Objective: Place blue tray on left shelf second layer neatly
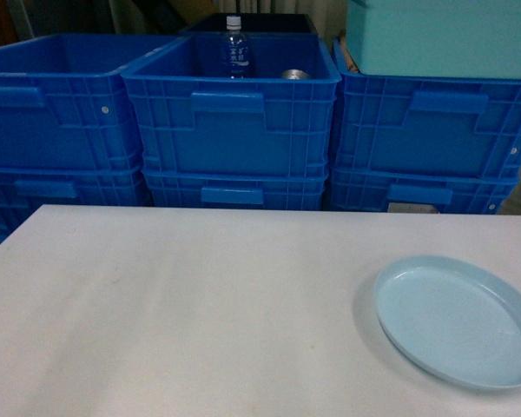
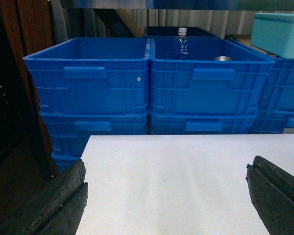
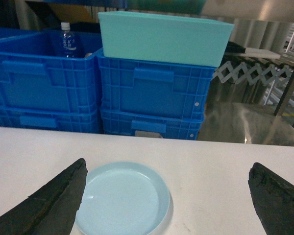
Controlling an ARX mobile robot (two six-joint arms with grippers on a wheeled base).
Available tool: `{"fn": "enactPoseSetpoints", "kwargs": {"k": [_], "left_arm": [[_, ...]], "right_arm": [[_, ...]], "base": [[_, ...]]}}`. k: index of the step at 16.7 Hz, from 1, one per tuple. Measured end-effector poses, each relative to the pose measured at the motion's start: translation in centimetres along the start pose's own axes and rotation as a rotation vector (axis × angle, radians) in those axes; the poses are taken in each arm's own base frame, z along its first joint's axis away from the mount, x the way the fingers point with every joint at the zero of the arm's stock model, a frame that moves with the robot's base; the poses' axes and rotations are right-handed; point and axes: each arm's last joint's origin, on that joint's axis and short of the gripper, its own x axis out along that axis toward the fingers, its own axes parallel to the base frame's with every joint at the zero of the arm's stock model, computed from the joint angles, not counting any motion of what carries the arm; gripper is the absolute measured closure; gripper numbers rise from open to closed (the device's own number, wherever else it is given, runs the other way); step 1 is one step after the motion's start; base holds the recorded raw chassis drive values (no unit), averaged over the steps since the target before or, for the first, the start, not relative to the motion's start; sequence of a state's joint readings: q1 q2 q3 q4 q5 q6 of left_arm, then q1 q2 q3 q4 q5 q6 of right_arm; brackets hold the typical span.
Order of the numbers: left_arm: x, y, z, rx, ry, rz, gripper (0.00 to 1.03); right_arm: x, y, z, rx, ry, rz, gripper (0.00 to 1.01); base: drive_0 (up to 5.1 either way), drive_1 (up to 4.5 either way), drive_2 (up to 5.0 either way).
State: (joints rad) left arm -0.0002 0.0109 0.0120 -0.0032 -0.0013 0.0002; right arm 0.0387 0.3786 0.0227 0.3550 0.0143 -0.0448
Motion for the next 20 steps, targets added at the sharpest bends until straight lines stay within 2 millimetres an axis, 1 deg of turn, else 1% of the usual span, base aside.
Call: {"fn": "enactPoseSetpoints", "kwargs": {"k": [1,2,3,4,5,6,7,8,10,17,20], "left_arm": [[0.0,0.0,0.0,0.0,0.0,0.0,0.05],[0.0,0.0,0.0,0.0,0.0,0.0,0.05],[0.0,0.0,0.0,0.0,0.0,0.0,0.05],[0.0,0.0,0.0,0.0,0.0,-0.001,0.05],[0.0,0.0,0.0,0.0,0.0,0.0,0.05],[0.0,0.0,0.0,0.0,0.0,0.0,0.05],[0.0,0.0,0.0,0.0,0.0,0.0,0.05],[0.0,0.0,0.0,0.0,0.0,0.0,0.05],[0.0,0.0,0.0,0.0,0.0,0.0,0.05],[0.0,0.0,0.0,0.0,0.0,0.0,0.05],[0.0,0.0,0.0,0.0,0.0,0.0,0.05]], "right_arm": [[0.6,0.0,0.2,-0.002,0.011,0.01,0.03],[1.7,0.0,0.8,-0.02,0.018,0.005,0.03],[5.0,-0.2,1.6,-0.058,0.053,-0.009,0.03],[9.2,-1.2,0.3,-0.08,0.193,-0.057,0.03],[13.3,-1.5,-1.2,-0.079,0.293,-0.049,0.03],[16.6,-1.6,-3.8,-0.068,0.435,-0.032,0.03],[19.1,-1.7,-5.5,-0.042,0.504,-0.027,0.03],[20.5,-2.1,-7.1,0.007,0.569,-0.04,0.03],[20.9,-3.0,-9.1,0.049,0.63,-0.069,0.03],[21.0,-3.6,-10.4,0.072,0.67,-0.084,0.03],[20.9,-3.9,-11.7,0.085,0.725,-0.088,0.03]], "base": [[0.0,0.0,0.0],[0.0,0.0,0.0],[0.0,0.0,0.0],[0.0,0.0,0.0],[0.0,0.0,0.0],[0.0,0.0,0.0],[0.0,0.0,0.0],[0.0,0.0,0.0],[0.0,0.0,0.0],[0.0,0.0,0.0],[0.0,0.0,0.0]]}}
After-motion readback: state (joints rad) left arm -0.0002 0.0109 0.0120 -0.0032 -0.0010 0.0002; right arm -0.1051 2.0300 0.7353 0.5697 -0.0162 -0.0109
